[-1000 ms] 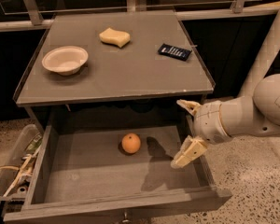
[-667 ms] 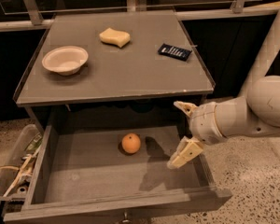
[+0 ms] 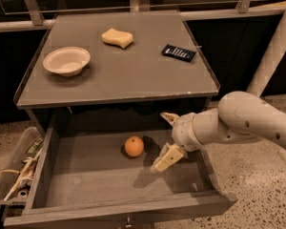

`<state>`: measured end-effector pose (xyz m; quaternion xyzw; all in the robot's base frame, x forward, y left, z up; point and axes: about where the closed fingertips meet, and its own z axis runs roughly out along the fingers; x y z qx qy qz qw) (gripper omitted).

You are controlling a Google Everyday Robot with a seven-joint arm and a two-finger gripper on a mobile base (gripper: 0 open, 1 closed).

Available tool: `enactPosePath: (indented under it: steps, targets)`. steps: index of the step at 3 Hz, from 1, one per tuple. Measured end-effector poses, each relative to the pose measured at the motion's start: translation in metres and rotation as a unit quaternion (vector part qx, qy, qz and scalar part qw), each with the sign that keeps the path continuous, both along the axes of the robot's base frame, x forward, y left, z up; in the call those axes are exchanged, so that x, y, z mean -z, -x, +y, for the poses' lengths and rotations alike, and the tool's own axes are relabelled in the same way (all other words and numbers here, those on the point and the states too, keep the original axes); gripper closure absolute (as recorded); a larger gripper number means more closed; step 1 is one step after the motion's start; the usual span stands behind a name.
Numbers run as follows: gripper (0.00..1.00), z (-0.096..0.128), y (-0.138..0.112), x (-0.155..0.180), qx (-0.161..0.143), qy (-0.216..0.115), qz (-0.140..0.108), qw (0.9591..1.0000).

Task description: Pick orange from top drawer and place on counter

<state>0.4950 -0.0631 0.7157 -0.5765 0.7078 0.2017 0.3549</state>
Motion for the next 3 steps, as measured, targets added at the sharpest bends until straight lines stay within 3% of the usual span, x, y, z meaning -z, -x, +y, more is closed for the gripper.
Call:
enactPosePath:
  steps: [3]
  targets:
    - [0.0,0.053,-0.024,0.069,-0.017,0.0,0.011,0.9998]
